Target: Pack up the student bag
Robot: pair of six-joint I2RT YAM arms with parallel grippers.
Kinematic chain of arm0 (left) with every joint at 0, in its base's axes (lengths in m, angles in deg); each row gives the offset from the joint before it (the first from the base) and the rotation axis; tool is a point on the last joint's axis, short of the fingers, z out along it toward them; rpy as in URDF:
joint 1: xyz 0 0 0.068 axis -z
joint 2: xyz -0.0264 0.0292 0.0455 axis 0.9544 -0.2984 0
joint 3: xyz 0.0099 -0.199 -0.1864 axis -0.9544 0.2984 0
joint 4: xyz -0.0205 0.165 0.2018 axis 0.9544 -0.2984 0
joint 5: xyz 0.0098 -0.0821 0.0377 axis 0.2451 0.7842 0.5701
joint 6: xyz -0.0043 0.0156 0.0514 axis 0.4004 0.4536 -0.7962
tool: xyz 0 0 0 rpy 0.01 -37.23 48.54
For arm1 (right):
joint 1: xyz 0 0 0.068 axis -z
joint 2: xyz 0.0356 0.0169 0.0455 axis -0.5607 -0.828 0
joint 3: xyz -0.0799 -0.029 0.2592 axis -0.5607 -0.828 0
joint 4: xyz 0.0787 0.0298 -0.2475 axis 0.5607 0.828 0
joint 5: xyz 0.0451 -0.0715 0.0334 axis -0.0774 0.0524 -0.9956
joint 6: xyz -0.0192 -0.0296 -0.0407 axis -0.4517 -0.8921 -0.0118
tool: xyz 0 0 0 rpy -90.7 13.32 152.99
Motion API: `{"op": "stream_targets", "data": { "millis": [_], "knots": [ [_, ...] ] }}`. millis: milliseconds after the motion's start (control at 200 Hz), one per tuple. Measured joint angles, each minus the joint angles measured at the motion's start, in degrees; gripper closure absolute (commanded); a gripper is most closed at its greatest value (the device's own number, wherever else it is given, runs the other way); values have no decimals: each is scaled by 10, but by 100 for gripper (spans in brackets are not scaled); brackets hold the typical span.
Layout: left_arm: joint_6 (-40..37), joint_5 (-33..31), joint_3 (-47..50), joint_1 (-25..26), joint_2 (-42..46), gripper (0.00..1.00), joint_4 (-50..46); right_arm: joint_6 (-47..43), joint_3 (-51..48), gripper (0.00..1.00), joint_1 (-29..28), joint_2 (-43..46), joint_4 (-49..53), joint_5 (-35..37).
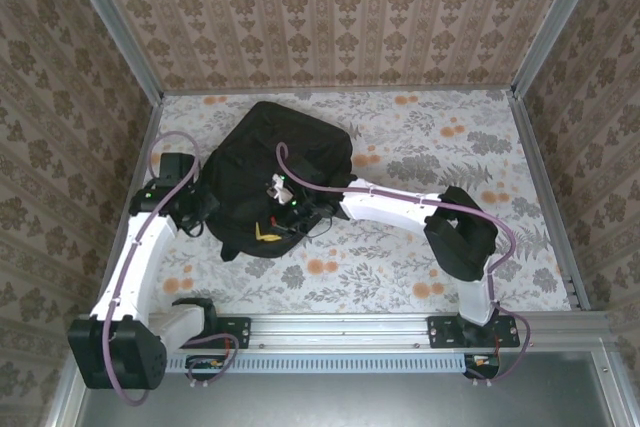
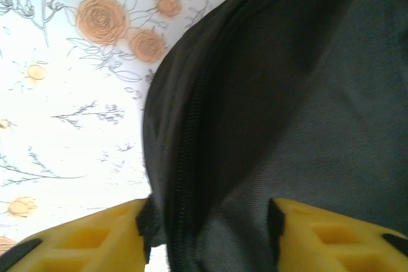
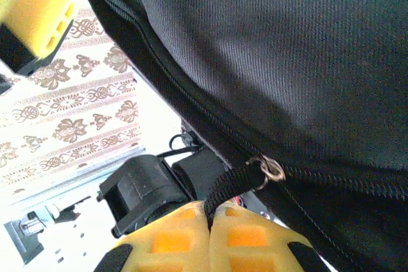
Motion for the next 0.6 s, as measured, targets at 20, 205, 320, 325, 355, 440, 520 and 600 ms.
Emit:
{"op": "stream_targets", "data": {
  "millis": [20,205,320,325,355,440,520,600],
  "knots": [
    [2,5,0,0,5,43,0,2,2,100,0,-2,-2,0],
    [73,70,29,14,80,43,-1,10,4,100,0,-5,-7,0],
    [130,95,74,47,105,44,1,20,2,100,0,-5,-17,0],
    [134,96,76,50,105,44,1,20,2,100,0,-5,-18,0],
    [146,99,85,60,105,44,2,22,0,100,0,-5,-21,0],
    [174,102,99,87,99,44,2,28,-6,100,0,-5,-29,0],
    [190,101,100,103,90,44,6,32,-9,100,0,-5,-33,0],
    [201,100,100,113,82,44,11,32,-10,100,0,-5,-34,0]
  ]
}}
